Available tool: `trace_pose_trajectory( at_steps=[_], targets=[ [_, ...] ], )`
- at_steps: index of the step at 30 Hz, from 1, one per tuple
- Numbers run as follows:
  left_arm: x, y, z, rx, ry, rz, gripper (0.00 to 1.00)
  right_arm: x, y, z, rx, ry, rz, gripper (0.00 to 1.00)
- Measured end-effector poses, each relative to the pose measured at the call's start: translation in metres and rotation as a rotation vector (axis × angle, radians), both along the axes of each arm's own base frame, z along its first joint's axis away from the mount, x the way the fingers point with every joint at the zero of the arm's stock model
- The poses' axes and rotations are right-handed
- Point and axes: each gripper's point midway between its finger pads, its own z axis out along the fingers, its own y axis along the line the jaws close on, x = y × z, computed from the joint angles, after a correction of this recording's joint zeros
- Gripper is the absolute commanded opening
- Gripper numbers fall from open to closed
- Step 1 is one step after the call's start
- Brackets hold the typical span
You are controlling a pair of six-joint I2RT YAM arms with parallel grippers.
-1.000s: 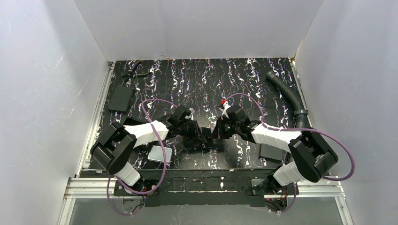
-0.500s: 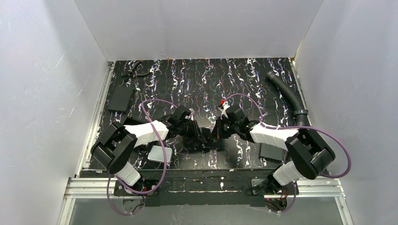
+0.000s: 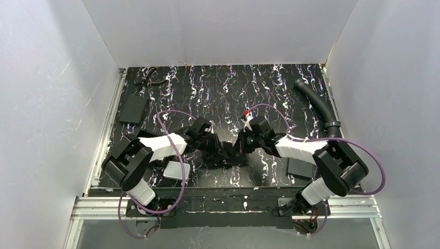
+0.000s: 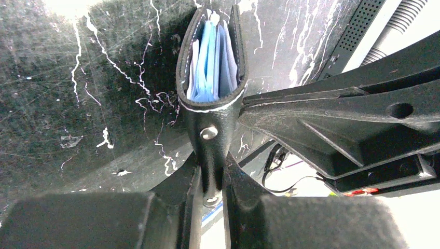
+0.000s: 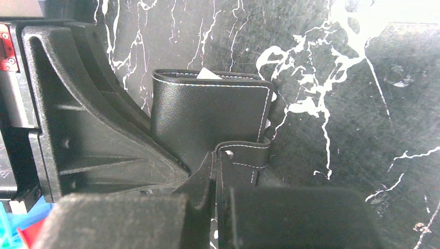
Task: Put the credit cards into the card holder
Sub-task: Close the card holder at the center of the board.
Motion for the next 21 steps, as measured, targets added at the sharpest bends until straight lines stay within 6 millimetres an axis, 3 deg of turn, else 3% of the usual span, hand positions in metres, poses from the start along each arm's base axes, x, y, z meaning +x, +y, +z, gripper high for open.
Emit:
trace_pose_trajectory(
  at_steps=[21],
  targets=[
    [-0.003,0.008,-0.013,0.025,0.025,0.009,0.0,-0.003,0.016,-0.008,0.118,0.079,0.005,0.01]
  ],
)
